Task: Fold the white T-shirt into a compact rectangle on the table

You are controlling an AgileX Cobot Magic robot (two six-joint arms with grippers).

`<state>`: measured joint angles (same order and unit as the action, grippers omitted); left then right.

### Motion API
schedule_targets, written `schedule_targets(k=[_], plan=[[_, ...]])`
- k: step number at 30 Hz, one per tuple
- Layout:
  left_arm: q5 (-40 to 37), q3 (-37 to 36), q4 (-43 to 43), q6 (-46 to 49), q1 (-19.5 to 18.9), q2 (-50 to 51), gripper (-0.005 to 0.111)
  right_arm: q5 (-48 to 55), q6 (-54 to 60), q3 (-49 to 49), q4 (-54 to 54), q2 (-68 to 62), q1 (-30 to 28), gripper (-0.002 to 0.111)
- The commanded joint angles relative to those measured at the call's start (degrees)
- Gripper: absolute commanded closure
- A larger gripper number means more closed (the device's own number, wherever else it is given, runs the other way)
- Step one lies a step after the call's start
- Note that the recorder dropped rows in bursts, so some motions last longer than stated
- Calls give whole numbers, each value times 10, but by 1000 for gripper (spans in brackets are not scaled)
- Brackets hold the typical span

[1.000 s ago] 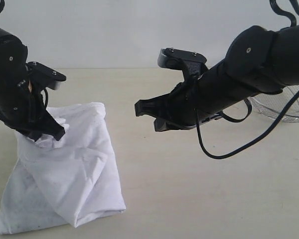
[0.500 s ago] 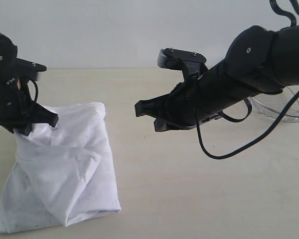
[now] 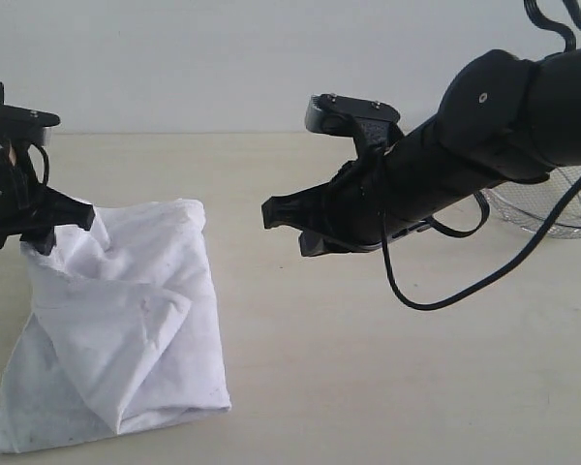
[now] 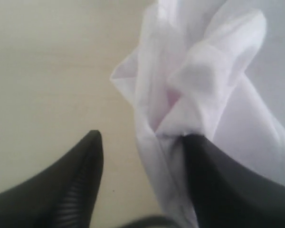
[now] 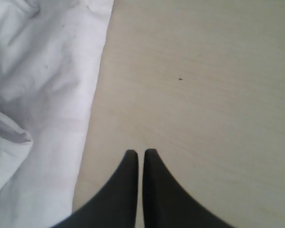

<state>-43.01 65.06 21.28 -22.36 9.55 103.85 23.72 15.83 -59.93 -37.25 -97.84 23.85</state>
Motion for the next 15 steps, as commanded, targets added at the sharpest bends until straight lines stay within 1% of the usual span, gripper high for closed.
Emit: schedule_targets(k=[1,11,13,15], plan=[[-10,3,12,-8,-24,-1,63,1,4,3,4,7,-5,108],[-6,3,7,2,-69,-5,64,2,4,3,4,7,-5,108],[-4,3,-17,16,-78,-14,64,2,4,3,4,7,-5,108],[-4,3,-71,53,-87,-28,65,4,4,3,4,7,-5,108]])
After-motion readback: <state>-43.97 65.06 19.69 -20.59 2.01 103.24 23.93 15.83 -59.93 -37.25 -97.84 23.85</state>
